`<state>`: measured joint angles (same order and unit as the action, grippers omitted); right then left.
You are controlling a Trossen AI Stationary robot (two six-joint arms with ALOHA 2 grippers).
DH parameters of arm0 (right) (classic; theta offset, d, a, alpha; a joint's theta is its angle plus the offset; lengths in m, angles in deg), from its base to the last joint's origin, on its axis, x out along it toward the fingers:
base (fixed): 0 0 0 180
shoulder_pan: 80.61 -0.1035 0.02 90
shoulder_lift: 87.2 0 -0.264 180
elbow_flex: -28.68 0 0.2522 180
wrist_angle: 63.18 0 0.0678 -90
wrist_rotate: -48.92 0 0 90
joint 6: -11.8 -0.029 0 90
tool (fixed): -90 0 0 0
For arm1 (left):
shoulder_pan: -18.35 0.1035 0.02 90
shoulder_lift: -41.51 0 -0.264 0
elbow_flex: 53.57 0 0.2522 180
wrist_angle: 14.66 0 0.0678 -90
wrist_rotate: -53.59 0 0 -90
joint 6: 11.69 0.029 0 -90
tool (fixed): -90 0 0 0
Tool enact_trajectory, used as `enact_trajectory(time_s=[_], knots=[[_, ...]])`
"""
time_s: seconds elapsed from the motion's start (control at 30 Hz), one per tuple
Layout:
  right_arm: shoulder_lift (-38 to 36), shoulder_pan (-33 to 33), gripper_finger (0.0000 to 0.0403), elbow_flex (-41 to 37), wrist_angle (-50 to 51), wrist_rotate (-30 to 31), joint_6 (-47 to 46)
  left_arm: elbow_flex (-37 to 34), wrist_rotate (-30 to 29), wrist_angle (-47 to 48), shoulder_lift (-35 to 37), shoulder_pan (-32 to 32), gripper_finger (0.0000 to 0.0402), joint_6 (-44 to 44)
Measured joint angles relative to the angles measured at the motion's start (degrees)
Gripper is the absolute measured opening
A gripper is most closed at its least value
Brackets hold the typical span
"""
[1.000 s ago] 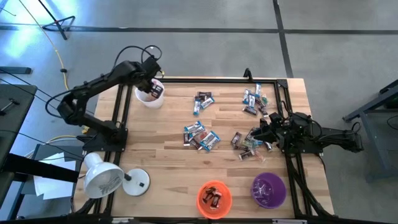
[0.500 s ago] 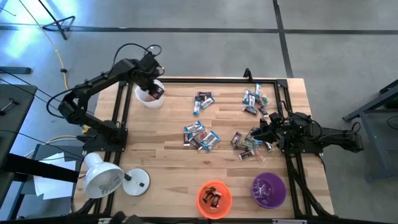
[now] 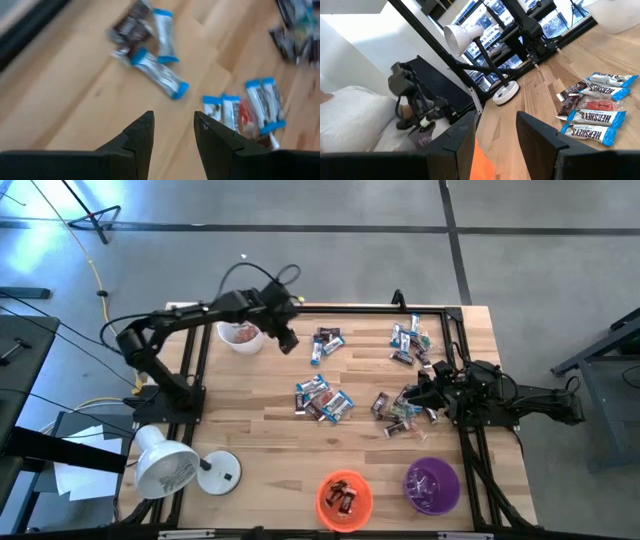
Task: Organize candy in baskets
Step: Put the brown chocolate into the orange bucket
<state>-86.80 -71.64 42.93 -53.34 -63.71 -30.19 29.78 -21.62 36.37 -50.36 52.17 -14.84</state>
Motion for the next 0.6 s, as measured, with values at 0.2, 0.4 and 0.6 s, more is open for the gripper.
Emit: enact_trajectory(time_s=[0.2,0.4,0.6], knots=[[0.0,0.0,0.0138,0.0,0.0,0.0,0.0,2.6,-0.3,0.0,-4.0,-3.6,0.0129,2.7],[0.0,0.0,0.0138,0.0,0.0,0.0,0.0,4.8,0.0,-4.0,-7.4,-5.9,0.0129,0.7],[0.0,0.0,0.0138,0.0,0.0,0.0,0.0,9.2,-2.0,-10.1,-12.8,-7.4,0.0129,6.2]])
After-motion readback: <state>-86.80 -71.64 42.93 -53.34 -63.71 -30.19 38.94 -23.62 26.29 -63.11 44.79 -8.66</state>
